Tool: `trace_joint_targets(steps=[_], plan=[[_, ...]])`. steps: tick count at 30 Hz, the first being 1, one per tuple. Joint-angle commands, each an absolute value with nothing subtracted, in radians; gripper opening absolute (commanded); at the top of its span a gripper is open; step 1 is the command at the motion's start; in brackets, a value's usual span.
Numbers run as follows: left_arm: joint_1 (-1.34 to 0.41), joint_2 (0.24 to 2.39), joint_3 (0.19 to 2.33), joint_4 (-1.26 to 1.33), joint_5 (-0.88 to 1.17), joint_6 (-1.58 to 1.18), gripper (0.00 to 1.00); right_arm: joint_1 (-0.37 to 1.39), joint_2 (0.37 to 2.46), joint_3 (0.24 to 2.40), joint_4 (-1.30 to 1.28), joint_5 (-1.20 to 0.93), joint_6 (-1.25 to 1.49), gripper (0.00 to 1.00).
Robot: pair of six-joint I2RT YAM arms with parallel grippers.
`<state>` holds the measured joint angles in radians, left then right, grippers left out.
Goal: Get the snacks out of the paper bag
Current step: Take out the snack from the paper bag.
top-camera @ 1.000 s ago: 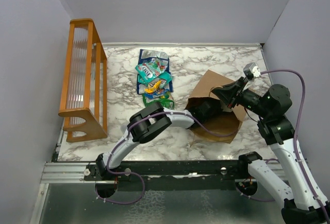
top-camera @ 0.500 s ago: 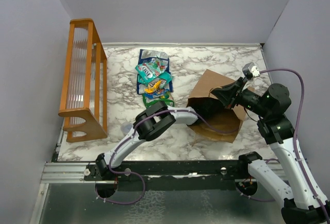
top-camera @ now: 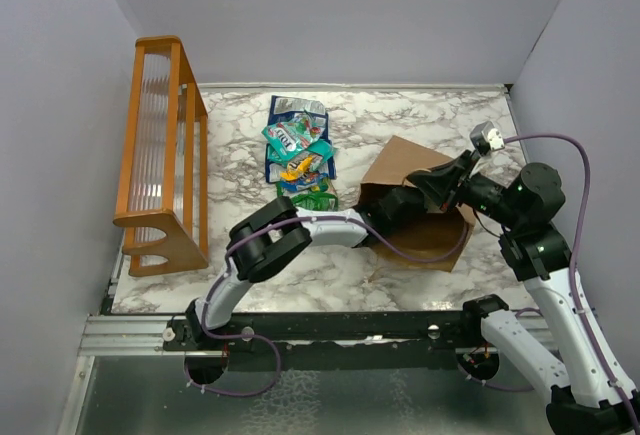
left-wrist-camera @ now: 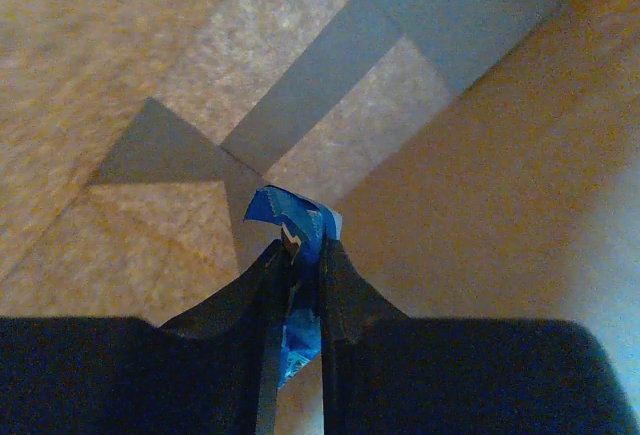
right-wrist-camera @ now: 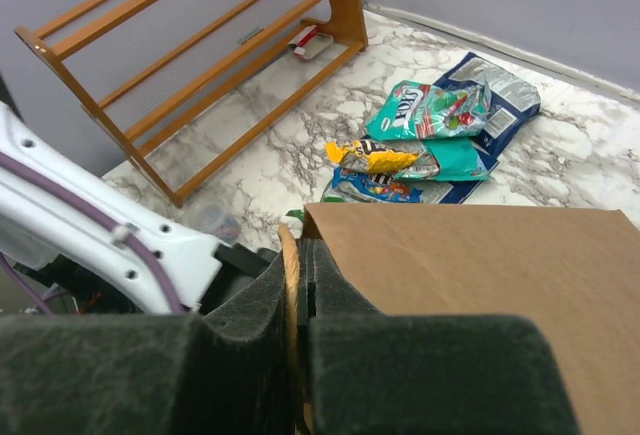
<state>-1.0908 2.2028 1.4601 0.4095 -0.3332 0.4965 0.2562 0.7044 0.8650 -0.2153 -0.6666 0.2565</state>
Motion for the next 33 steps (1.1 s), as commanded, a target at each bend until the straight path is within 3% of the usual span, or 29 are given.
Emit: trace_joint_targets(steps=[1, 20, 33], plan=[[-1.139, 2.036, 1.397, 0.38, -0.274, 0.392, 0.04, 0.258, 0.69, 0.898, -0.212, -0.629, 0.237, 0.01], [-1.276, 1.553, 1.028, 0.156, -0.23, 0.19, 0.05, 0.258, 0.684, 0.874, -0.16, -0.512, 0.235, 0.02], [-1.275, 1.097, 1.012, -0.076, -0.389, 0.092, 0.06, 0.258, 0.688, 0.863, -0.171, -0.483, 0.219, 0.02]])
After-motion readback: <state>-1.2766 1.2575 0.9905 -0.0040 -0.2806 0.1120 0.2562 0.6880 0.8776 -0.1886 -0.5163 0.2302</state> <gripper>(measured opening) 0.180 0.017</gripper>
